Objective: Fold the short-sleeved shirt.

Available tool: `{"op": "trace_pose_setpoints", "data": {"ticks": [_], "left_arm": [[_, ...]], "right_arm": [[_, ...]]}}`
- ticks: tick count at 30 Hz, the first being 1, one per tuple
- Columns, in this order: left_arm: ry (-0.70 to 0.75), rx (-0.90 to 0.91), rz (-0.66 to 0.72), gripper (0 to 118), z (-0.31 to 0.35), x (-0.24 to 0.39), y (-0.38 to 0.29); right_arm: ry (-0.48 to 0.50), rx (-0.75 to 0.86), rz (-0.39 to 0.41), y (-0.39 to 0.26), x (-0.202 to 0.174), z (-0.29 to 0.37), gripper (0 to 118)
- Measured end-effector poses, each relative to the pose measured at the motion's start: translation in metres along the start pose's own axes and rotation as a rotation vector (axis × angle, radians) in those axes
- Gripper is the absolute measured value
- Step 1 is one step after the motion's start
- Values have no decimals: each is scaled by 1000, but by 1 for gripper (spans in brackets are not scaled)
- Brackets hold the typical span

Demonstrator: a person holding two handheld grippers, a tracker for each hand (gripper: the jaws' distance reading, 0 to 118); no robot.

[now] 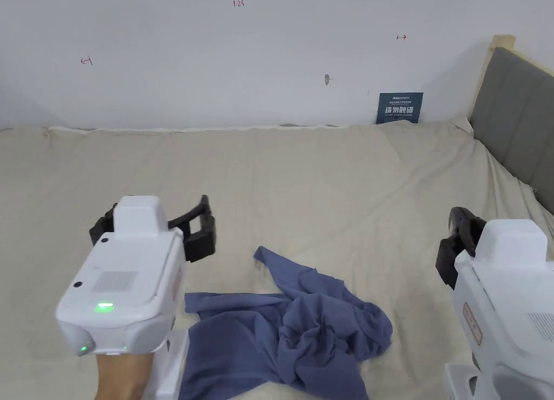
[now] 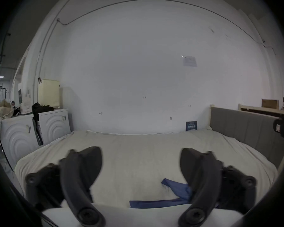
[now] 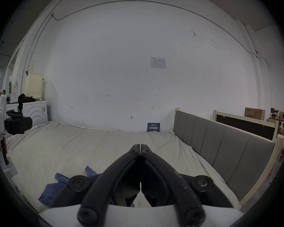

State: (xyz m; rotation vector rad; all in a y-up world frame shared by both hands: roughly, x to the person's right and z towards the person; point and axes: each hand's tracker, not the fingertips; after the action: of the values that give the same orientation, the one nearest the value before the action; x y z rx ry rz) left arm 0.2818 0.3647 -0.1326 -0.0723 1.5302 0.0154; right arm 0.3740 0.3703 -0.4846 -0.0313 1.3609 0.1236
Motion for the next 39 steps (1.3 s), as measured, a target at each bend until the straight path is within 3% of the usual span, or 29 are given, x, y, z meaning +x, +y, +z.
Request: {"op": "trace_pose_setpoints", "data": {"ticks": [1, 2, 4, 5, 11, 17, 23, 24, 25, 27, 29, 32, 36, 37, 39], "left_arm": [[-7, 8, 11, 86, 1, -6, -2], [-12, 7, 21, 71, 2, -11, -3], [-18, -11, 27, 18, -1, -17, -5], [-16, -22, 17, 1, -1, -17, -6], [-34, -114, 11, 0, -7, -17, -13], [-70, -507, 83, 0, -29, -29, -48], [-111, -788, 277, 2, -38, -47, -120], [-115, -828, 265, 6, -36, -46, -132], [-115, -846, 240, 19, -34, -45, -142], [-102, -879, 169, 63, -31, -44, -159], [-90, -907, 157, 89, -29, -40, -174], [-42, -924, 181, 98, -29, -37, -189], [-58, -997, 189, 95, -36, -31, -206], [-67, -1003, 188, 84, -37, -29, -211], [-43, -1034, 164, 35, -37, -23, -221]], "right_arm": [[0, 3, -2, 1, -1, 1, 2], [1, 5, -1, 1, -2, 1, 2], [4, 7, 4, 2, -3, 2, 2], [5, 8, 5, 2, -3, 2, 2], [8, 7, 11, 2, -4, 2, 2], [7, -18, 14, -7, -1, 0, 2], [14, -57, 9, -19, -3, -6, 2], [16, -65, 8, -21, -3, -7, 2], [18, -73, 8, -23, -4, -8, 2], [23, -87, 13, -28, -5, -11, 2], [28, -102, 16, -32, -7, -14, 2], [39, -126, 21, -39, -9, -19, 2], [45, -161, 22, -48, -10, -27, 2], [47, -170, 19, -50, -10, -29, 2], [48, -187, 16, -54, -10, -33, 2]]}}
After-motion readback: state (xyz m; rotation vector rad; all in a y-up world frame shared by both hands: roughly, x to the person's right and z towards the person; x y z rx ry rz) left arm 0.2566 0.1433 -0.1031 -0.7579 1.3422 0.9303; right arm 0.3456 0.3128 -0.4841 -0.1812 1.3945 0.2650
